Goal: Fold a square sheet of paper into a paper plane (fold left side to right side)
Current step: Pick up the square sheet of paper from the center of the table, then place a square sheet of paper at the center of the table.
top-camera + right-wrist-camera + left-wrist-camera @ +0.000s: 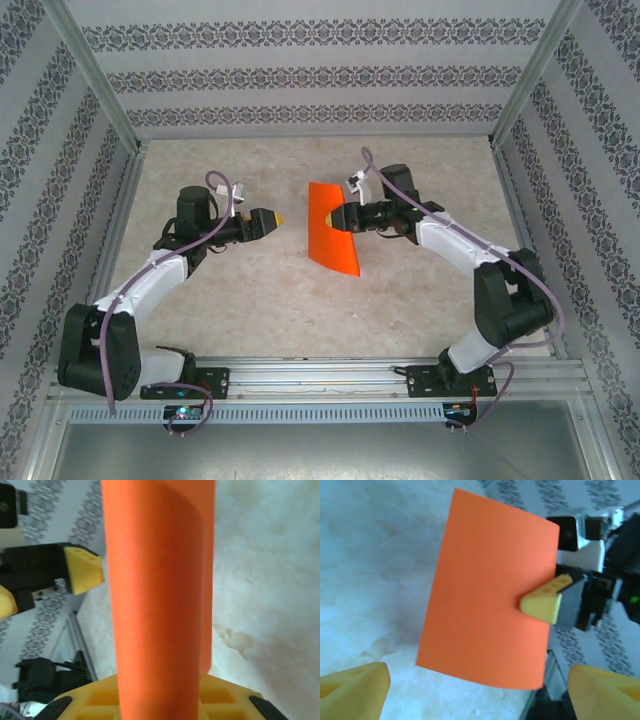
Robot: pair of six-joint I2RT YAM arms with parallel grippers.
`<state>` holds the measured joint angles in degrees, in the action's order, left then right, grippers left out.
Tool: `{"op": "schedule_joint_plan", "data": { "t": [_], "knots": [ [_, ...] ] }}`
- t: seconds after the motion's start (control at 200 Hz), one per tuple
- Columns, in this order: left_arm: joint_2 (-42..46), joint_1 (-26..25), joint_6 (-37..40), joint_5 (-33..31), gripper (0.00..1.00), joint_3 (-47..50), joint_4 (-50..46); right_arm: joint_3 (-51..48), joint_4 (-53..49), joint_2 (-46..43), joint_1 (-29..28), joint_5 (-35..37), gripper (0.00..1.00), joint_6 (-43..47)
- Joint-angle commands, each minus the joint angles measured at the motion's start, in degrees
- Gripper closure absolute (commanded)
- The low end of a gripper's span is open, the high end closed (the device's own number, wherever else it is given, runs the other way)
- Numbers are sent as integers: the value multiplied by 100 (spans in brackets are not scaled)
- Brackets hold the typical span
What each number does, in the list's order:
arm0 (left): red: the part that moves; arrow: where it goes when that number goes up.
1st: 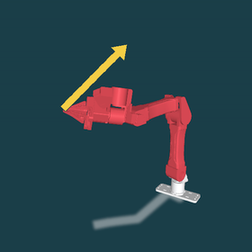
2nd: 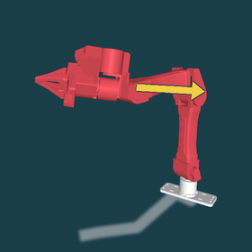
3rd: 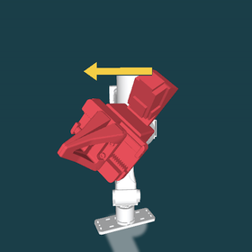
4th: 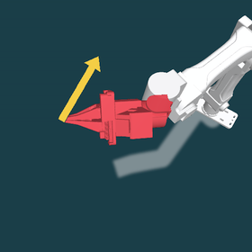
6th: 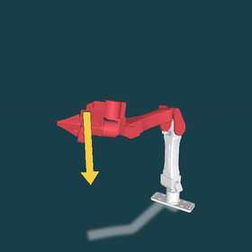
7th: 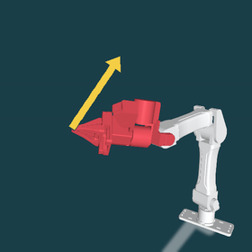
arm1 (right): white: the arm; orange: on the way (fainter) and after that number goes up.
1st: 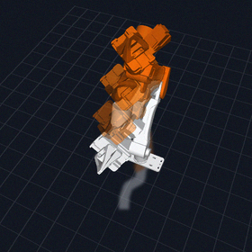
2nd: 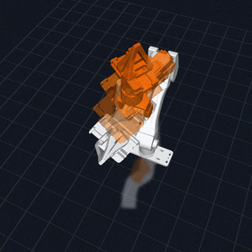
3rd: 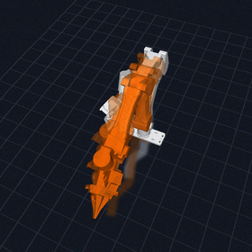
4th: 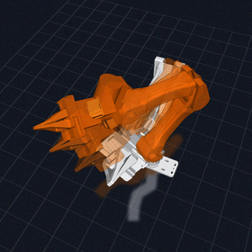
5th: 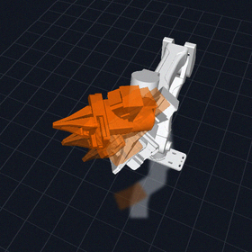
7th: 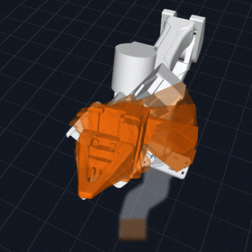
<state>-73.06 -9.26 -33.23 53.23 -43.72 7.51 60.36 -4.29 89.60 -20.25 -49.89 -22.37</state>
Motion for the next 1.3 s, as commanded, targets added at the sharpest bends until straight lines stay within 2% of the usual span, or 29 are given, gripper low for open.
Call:
{"op": "schedule_joint_plan", "data": {
  "t": [0.0, 0.07, 0.305, 0.505, 0.739, 0.784, 0.844, 0.889, 0.969, 0.999, 1.054, 1.089, 1.184, 1.219, 1.299],
  "knots": [
    [279, 29, 313, 788, 3, -24, 699, -95, 473, -468, 141, -923, 76, -51],
    [387, 29, 283, 948, 0, -26, 978, -51, 456, -711, 162, -1216, 76, -48],
    [494, 14, 378, 1266, 0, -289, 1201, 125, 429, -1331, 106, -1806, 76, -151],
    [295, -134, 456, 1538, 0, -601, 1170, 268, 416, -1562, -225, -1902, 76, -197],
    [-87, -611, 440, 1801, 1, -932, 1183, 523, 327, -1332, -585, -1705, 76, -55],
    [-120, -641, 395, 1843, 7, -964, 1212, 565, 224, -1262, -585, -1590, 76, 41],
    [-143, -656, 345, 1866, 22, -977, 1261, 627, -4, -1191, -568, -1383, 76, 221],
    [-142, -655, 323, 1883, 38, -958, 1291, 661, -178, -1140, -551, -1217, 75, 357],
    [-138, -663, 265, 1876, 73, -924, 1358, 709, -431, -1049, -517, -995, 75, 545],
    [-138, -657, 263, 1854, 83, -906, 1352, 722, -501, -1025, -500, -931, 75, 599],
    [-149, -663, 294, 1802, 95, -887, 1275, 708, -577, -982, -459, -814, 72, 640],
    [-155, -657, 337, 1737, 99, -884, 1170, 694, -611, -972, -430, -734, 70, 663],
    [-241, -663, 506, 1487, 99, -896, 728, 620, -706, -980, -345, -454, 62, 706],
    [-294, -661, 570, 1372, 99, -901, 574, 584, -755, -981, -301, -326, 54, 733],
    [-525, -661, 558, 1074, 98, -895, 258, 518, -877, -985, -215, 31, 46, 751]
  ]
}}
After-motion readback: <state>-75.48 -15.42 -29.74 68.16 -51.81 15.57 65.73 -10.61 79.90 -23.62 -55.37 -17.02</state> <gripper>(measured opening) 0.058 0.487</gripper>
